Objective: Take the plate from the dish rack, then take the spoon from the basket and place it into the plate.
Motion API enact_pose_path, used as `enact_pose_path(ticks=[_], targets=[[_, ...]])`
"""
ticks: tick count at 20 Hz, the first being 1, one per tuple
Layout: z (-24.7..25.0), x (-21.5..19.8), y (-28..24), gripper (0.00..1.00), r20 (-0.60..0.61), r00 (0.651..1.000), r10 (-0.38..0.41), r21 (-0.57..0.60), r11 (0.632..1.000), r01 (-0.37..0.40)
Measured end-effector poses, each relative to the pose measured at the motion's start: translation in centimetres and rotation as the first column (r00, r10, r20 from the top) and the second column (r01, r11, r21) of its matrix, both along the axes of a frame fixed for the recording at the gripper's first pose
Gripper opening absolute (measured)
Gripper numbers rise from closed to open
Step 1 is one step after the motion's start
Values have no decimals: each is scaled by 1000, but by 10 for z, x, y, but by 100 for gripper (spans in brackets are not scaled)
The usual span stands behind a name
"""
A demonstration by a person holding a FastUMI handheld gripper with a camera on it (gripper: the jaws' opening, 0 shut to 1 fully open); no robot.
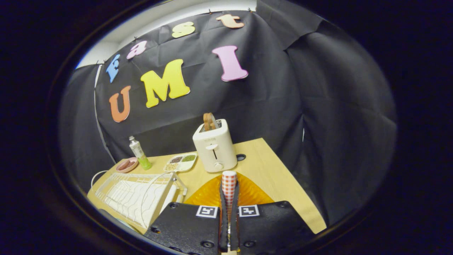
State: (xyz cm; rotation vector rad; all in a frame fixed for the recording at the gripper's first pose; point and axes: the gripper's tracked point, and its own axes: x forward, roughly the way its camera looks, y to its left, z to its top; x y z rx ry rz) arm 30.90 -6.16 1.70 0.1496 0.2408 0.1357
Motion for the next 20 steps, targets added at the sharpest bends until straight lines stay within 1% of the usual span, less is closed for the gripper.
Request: enact_pose_path(ticks=[4, 7, 11, 13, 16, 20], targets=[[56, -19, 6, 8, 142, 989, -47, -37, 998, 52], [96, -50, 17, 8, 260, 963, -72, -64, 994, 92], [125, -113, 64, 8, 326, 945, -9, -81, 996, 37], [124, -142, 84, 8, 329, 944, 12, -70, 997, 11], [104, -186, 115, 8, 331, 943, 22, -46, 999, -7], [76, -227, 165, 8, 325, 943, 67, -67, 997, -48]])
